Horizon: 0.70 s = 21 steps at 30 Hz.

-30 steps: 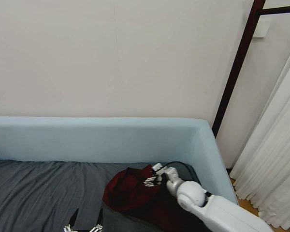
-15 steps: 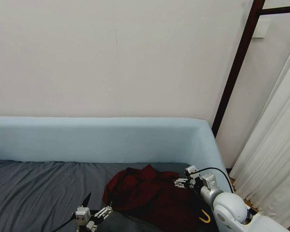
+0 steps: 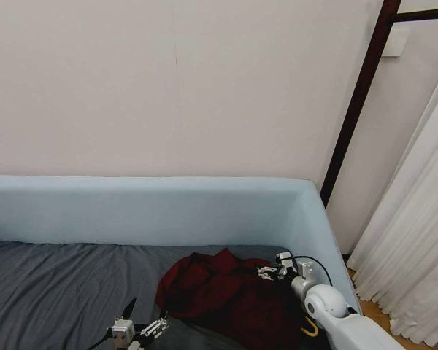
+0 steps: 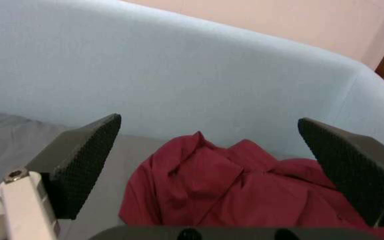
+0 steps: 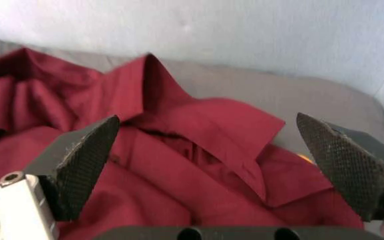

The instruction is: Pick up the clothes from the sofa and hang them on the clothes hanger.

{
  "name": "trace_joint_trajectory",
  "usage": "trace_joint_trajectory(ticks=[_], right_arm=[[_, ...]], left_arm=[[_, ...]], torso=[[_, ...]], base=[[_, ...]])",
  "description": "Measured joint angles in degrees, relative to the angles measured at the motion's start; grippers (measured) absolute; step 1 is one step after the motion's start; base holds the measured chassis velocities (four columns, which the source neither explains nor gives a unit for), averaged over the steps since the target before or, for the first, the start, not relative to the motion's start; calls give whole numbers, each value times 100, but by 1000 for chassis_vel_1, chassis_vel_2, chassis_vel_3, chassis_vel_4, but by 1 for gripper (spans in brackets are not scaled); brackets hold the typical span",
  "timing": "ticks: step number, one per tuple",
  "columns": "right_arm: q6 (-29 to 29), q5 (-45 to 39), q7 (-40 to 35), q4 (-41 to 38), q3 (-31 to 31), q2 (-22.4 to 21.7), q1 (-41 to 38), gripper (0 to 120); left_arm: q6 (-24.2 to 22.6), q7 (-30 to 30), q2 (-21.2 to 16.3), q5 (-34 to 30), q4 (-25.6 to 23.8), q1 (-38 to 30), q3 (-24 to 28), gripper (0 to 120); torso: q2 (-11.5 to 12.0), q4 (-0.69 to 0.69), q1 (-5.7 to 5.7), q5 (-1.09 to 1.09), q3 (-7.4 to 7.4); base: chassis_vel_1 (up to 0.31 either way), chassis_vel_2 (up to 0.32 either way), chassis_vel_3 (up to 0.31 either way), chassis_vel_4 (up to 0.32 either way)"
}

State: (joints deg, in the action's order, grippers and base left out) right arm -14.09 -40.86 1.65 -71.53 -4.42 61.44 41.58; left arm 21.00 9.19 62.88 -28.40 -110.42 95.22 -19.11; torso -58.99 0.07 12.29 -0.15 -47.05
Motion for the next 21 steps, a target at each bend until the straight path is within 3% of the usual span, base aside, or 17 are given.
trace_joint_trajectory(ticks=[9, 20, 21], right_arm=[[129, 330, 345, 1897, -48, 664, -699, 100], [307, 343, 963, 2827, 3, 930, -1089, 99], [312, 351, 1005, 2916, -3, 966, -1149, 93]], left_arm=[[-36, 1, 77, 82, -44, 127, -28, 100], [-68, 32, 15, 206, -10, 134, -69, 100], [-68, 35, 4, 225, 1, 129, -69, 100]], torso=[[0, 1, 0, 1, 0], [0, 2, 0, 1, 0], [0, 2, 0, 1, 0]], base=[[0, 0, 0, 0], [0, 0, 0, 0], [0, 0, 0, 0]])
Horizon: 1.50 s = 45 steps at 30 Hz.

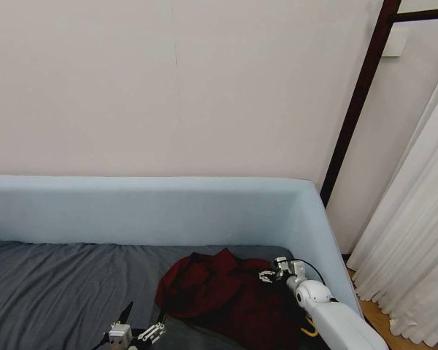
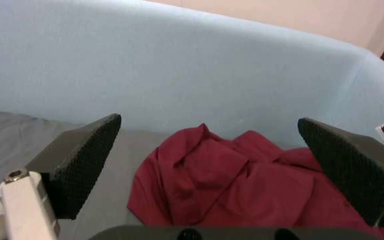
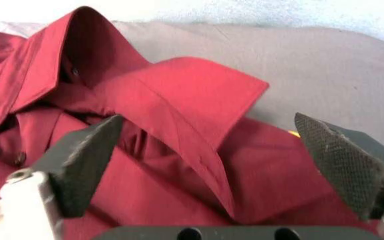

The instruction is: Pick up the clothes from the sofa and hang them on the clothes hanger.

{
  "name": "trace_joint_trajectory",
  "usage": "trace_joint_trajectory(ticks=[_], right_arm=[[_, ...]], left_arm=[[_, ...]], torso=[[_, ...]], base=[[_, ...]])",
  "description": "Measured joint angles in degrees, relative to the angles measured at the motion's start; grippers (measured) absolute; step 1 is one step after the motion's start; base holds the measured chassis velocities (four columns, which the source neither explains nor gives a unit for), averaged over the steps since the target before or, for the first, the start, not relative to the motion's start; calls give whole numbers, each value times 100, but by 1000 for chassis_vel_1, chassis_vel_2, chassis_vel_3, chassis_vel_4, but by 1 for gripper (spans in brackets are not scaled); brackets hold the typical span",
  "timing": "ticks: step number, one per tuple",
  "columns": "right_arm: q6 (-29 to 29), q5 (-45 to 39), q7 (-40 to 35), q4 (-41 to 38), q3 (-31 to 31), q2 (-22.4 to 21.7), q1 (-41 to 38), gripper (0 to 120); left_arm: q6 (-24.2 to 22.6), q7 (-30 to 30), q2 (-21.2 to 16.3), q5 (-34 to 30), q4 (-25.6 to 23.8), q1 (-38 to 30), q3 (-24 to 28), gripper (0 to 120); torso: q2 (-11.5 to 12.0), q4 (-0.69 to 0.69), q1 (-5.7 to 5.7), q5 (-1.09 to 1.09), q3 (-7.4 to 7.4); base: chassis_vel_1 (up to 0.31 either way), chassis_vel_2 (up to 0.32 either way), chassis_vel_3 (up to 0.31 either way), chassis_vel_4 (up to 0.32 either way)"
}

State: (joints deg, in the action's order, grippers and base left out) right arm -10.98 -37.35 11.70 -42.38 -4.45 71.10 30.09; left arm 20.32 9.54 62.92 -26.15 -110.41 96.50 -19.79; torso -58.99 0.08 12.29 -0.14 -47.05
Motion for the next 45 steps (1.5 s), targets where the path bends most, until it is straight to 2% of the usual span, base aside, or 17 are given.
trace_joint_trajectory(ticks=[3, 4, 6, 10, 11, 12, 15, 16, 20, 21, 25, 26, 27, 37, 40, 41, 45], right_arm=[[1, 66, 72, 303, 41, 138, -147, 81], [1, 66, 72, 303, 41, 138, -147, 81], [-24, 118, 169, 484, 84, 205, -211, 72], [-39, 157, 238, 596, 98, 264, -224, 63], [-39, 157, 238, 596, 98, 264, -224, 63], [-39, 153, 249, 595, 104, 278, -223, 55], [-28, 129, 258, 562, 107, 283, -202, 43], [-28, 129, 258, 562, 107, 283, -202, 43], [-2, 95, 261, 429, 73, 231, -144, 24], [-2, 95, 261, 429, 73, 231, -144, 24], [13, -94, 337, 309, 20, 177, -80, 6], [13, -94, 337, 309, 20, 177, -80, 6], [23, -170, 382, 274, 11, 164, -58, 1], [148, -239, 447, -260, -89, -128, 129, 0], [158, -237, 339, -900, -190, -473, 289, 0], [158, -237, 339, -900, -190, -473, 289, 0], [71, -399, 132, -2069, -341, -1017, 534, 0]], left_arm=[[0, 12, -8, 8, -3, -17, 0, 100], [0, 12, -8, 8, -3, -17, 0, 100], [0, 15, -8, 41, -10, -18, -1, 100], [0, 16, -17, 49, -12, -16, -4, 100], [0, 16, -17, 49, -12, -16, -4, 100], [0, 16, -17, 42, 0, -23, -2, 100], [-2, 25, -17, 19, 31, -58, 16, 100], [-2, 25, -17, 19, 31, -58, 16, 100], [-24, 34, -18, -34, 124, -174, 83, 100], [-24, 34, -18, -34, 124, -174, 83, 100], [-48, 38, -13, -75, 171, -236, 137, 100], [-48, 38, -13, -75, 171, -236, 137, 100], [-51, 40, -12, -91, 190, -253, 148, 100], [-147, 93, -51, -277, 251, -426, 241, 100], [-257, 161, -93, -507, 254, -630, 412, 100], [-257, 161, -93, -507, 254, -630, 412, 100], [-505, 358, -148, -924, 268, -1128, 911, 100]], torso=[[0, -1, 0, 0, 0], [0, -1, 0, 0, 0], [0, -1, 0, 0, 0], [0, 0, 0, -1, 0], [0, 0, 0, -1, 0], [0, -1, 0, -1, 0], [0, -1, 0, -1, 0], [0, -1, 0, -1, 0], [0, 0, 0, -1, 0], [0, 0, 0, -1, 0], [0, 0, 0, -1, 0], [0, 0, 0, -1, 0], [0, 0, 0, -1, 0], [0, -1, 0, -1, 0], [0, 0, 0, -1, 0], [0, 0, 0, -1, 0], [0, 0, -1, -1, 0]], base=[[0, 0, 0, 0], [0, 0, 0, 0], [0, 0, 0, 0], [0, 0, 0, 0], [0, 0, 0, 0], [0, 0, 0, 0], [0, 0, 0, 0], [0, 0, 0, 0], [0, 0, 0, 0], [0, 0, 0, 0], [0, 0, 0, 0], [0, 0, 0, 0], [0, 0, 0, 0], [0, 0, 0, 0], [0, 0, 0, 0], [0, 0, 0, 0], [0, 0, 0, 0]])
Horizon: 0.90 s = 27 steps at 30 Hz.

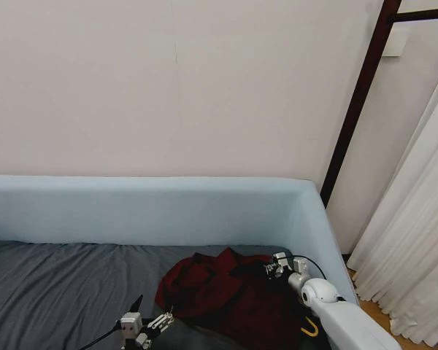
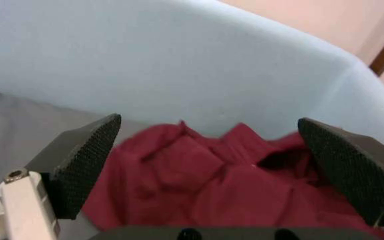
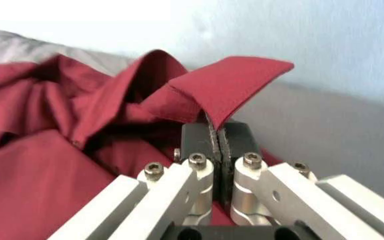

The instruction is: Pick up the clothes from the sofa and hang them on the clothes hanger.

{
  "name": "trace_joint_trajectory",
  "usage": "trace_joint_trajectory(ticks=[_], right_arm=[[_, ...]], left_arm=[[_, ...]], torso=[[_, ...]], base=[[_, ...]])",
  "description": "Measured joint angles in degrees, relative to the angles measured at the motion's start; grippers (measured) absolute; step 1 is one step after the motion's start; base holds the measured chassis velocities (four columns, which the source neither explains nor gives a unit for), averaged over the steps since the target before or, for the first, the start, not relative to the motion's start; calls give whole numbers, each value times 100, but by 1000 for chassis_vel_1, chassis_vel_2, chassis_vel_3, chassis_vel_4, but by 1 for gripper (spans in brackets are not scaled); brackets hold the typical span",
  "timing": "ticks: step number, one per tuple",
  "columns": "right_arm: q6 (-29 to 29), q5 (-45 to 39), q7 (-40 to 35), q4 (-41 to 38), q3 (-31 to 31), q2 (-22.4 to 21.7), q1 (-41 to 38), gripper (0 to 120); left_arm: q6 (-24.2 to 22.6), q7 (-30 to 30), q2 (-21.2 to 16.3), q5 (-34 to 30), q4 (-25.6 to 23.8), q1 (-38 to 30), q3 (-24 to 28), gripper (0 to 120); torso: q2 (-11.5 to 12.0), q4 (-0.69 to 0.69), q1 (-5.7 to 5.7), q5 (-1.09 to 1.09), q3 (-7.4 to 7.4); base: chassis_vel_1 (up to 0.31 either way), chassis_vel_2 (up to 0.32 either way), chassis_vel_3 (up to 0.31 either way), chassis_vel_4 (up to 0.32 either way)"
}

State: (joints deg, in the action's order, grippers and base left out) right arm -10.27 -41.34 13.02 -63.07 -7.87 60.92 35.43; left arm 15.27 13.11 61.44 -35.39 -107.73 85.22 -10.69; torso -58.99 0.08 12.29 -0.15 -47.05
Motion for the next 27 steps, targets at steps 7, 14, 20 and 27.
trace_joint_trajectory(ticks=[7, 14, 20, 27], right_arm=[[-164, -258, -188, -1011, -17, -487, 231, 0], [-225, -427, -337, -1926, 79, -965, 445, 0], [-281, -604, -408, -2349, 70, -1188, 463, 0], [-297, -680, -438, -2493, 49, -1250, 447, 0]], left_arm=[[-562, 252, -199, -1121, 9, -768, 724, 100], [-798, 534, -313, -1407, 479, -1746, 1435, 100], [-816, 609, -6, -1358, 907, -2520, 1816, 100], [-788, 645, 269, -991, 1462, -3007, 2235, 100]], torso=[[0, 0, 0, -2, 0], [0, 1, 0, 0, 0], [0, 0, 1, 0, 0], [0, 0, 0, -1, 0]], base=[[0, 0, 0, 0], [0, 0, 0, 0], [0, 0, 0, 0], [0, 0, 0, 0]])
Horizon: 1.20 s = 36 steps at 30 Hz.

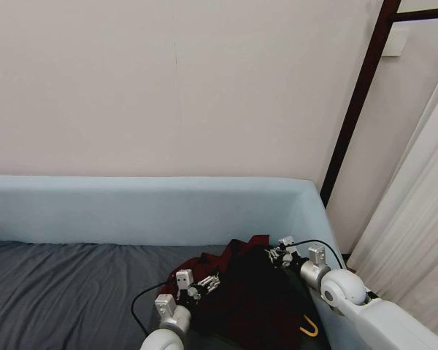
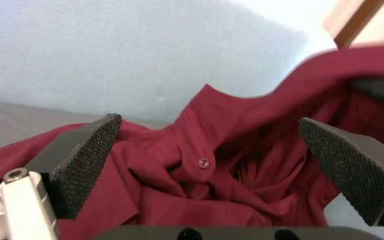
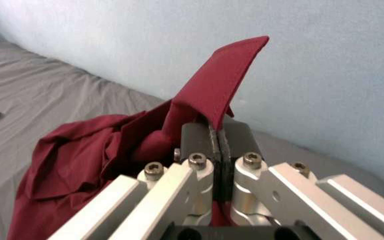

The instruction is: Pick up the clothes from the sofa and hang them on the clothes hanger.

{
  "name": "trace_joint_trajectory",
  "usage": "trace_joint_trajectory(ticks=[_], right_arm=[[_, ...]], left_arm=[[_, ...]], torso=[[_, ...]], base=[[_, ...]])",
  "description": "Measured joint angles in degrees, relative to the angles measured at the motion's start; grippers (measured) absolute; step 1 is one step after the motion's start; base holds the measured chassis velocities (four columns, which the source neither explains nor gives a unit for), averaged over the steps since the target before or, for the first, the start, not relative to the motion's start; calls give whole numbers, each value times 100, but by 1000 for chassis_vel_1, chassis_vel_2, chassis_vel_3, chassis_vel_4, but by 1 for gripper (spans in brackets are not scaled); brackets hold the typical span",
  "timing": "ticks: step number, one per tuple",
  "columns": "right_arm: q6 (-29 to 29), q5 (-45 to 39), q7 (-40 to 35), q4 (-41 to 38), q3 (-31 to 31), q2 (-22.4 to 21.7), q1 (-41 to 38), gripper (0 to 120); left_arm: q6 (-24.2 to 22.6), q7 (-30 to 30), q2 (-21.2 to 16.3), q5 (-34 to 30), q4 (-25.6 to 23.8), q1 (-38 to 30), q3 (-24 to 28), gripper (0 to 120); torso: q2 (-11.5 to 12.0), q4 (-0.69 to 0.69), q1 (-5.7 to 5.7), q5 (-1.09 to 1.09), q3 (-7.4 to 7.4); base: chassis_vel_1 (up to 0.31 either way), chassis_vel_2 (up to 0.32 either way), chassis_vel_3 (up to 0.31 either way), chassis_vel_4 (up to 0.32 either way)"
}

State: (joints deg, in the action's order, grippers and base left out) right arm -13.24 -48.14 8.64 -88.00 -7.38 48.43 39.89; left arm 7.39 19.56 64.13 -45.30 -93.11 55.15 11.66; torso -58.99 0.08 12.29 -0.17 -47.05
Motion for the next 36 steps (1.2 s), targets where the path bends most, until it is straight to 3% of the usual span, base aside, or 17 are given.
trace_joint_trajectory(ticks=[9, 21, 26, 36], right_arm=[[-48, -71, -45, -45, 3, 20, 4, 0], [-71, -146, -123, -52, 19, 93, 1, 0], [-79, -192, -145, -123, 43, 114, 25, 0], [-78, -209, -145, -170, 82, 92, 29, 0]], left_arm=[[70, -127, 398, 594, 1022, -491, 426, 100], [50, -86, 696, 771, 1682, -739, 484, 94], [146, -173, 920, 800, 2218, -879, 489, 77], [247, -185, 1002, 911, 2443, -1046, 534, 43]], torso=[[0, 0, 0, 2, 0], [0, 0, 0, 1, 0], [0, 0, 0, 2, 0], [0, 0, 0, 2, 0]], base=[[0, 0, 0, 0], [0, 0, 0, 0], [0, 0, 0, 0], [0, 0, 0, 0]])
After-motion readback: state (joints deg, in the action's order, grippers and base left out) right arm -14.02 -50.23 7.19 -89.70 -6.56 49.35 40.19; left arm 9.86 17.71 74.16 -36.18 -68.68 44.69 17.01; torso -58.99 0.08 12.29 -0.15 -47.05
